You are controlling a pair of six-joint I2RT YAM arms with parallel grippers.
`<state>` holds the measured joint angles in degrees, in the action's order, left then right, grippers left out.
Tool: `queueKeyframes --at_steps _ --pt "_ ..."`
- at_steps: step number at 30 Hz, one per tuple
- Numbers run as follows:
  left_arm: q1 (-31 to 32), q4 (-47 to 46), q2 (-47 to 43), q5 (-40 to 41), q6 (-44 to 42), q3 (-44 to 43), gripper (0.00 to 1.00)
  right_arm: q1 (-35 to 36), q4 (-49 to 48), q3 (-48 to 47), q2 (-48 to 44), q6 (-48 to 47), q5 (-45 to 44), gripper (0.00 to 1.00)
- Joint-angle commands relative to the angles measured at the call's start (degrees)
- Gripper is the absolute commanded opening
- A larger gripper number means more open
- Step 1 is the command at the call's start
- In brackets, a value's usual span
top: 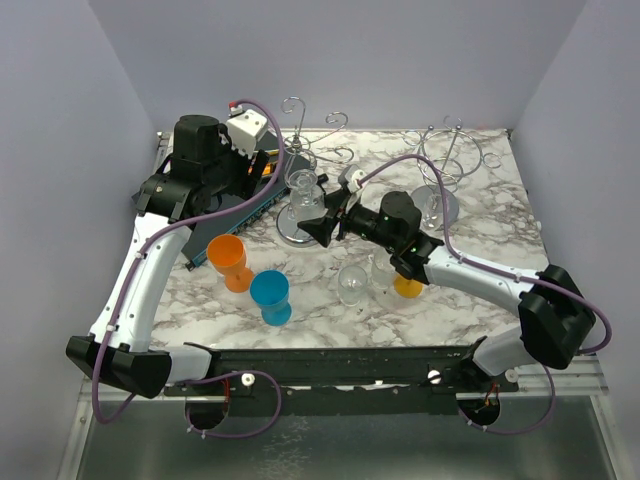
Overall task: Place the wine glass upside down on the wine glass rack
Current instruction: Turn the wine glass upside down at the wine rack.
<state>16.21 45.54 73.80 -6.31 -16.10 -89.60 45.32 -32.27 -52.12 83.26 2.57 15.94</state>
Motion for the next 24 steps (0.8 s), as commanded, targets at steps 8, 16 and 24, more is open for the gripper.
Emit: queueKeyframes --at_steps 8,16,24 --pt "-0.4 -1.5 -0.8 1.6 0.2 -1.6 0.67 0.3 7.5 -3.3 -2.0 -0.6 -2.9 0.84" --pt "-0.3 -1.5 -1.7 1.5 0.5 -1.1 0.71 0.3 22.1 -8.3 -7.2 -0.5 -4.5 0.87" --pt "-0.3 2.3 -3.6 -0.2 2.7 -4.2 0.92 0.3 43.3 -23.6 -9.2 1.6 -10.0 0.82"
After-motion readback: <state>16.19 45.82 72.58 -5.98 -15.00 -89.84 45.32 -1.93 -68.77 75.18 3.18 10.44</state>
